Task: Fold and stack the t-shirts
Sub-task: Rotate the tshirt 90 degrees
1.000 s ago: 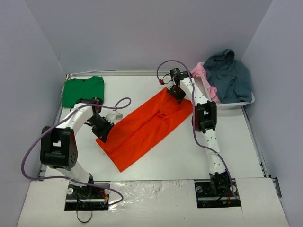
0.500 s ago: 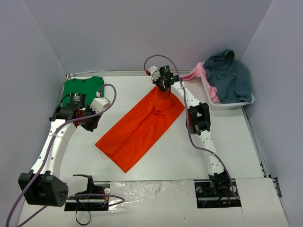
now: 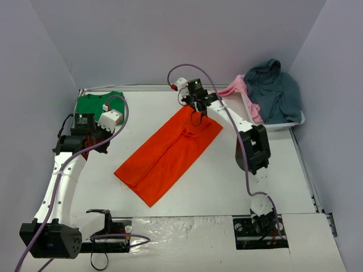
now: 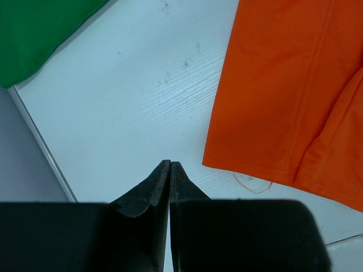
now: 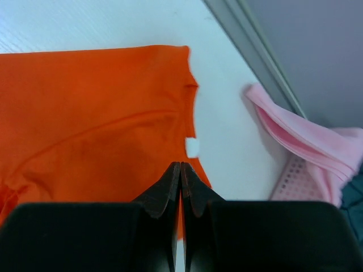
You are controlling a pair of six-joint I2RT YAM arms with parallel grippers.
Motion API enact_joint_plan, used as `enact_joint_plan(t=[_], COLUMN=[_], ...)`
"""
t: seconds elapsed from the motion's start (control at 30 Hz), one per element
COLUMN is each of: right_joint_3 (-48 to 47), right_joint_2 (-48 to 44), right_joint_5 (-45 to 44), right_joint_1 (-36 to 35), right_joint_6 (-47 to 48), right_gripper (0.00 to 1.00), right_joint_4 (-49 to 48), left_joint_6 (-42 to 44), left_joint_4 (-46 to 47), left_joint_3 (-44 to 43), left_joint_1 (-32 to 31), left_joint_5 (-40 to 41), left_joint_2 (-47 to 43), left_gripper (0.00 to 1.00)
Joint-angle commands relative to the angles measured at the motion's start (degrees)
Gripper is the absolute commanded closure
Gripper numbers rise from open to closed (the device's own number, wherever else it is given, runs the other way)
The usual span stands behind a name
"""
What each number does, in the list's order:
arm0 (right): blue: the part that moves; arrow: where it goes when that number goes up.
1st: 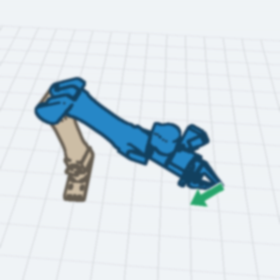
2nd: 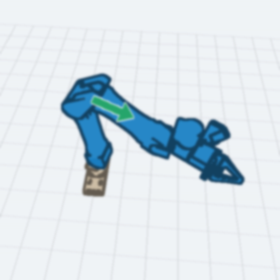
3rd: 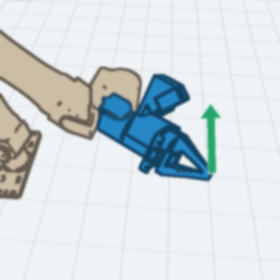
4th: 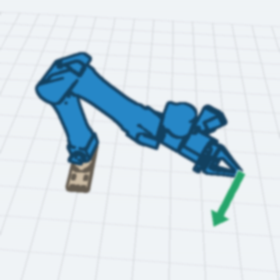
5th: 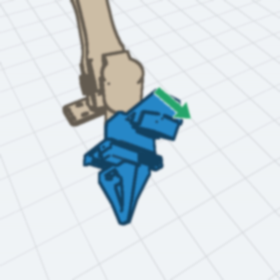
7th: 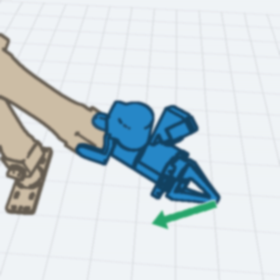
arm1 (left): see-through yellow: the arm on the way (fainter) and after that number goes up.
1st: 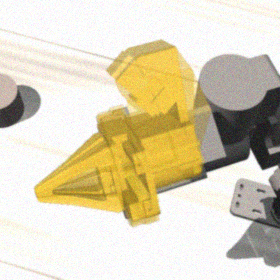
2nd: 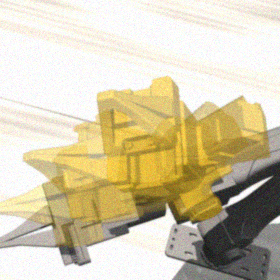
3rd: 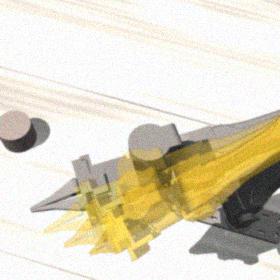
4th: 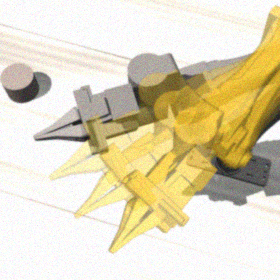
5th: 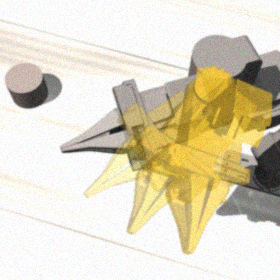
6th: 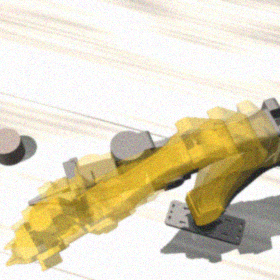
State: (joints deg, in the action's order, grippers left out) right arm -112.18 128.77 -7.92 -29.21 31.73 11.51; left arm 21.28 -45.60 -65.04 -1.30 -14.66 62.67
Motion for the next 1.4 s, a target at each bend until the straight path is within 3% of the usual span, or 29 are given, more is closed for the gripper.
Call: enact_joint_plan(t=[0.0,0.2,0.33,0.67,1.37], right_joint_3=[7.0,18.0,20.9,22.3,18.7], right_joint_2=[-13.0,-21.5,-21.5,-17.2,-4.6], right_joint_5=[-3.7,-4.4,-2.5,2.9,7.3], right_joint_1=[0.7,1.3,1.4,2.1,5.3], right_joint_6=[-2.7,-4.4,-6.1,-9.8,-9.9], right_gripper=[1.0,1.0,1.0,1.0,1.0], right_joint_4=[1.3,4.0,8.0,12.7,14.6], left_joint_6=[-2.8,-3.6,-4.0,-4.7,-4.7], left_joint_4=[3.1,2.3,0.1,-0.5,0.5], left_joint_3=[0.6,0.0,-0.6,1.5,1.8], left_joint_1=[0.7,1.0,0.9,5.1,6.9], left_joint_5=[-1.1,0.2,0.8,-2.1,-2.9], left_joint_2=[-1.8,-3.3,-4.6,-9.2,-7.7], left_gripper=[0.98,0.98,0.98,0.98,0.98])
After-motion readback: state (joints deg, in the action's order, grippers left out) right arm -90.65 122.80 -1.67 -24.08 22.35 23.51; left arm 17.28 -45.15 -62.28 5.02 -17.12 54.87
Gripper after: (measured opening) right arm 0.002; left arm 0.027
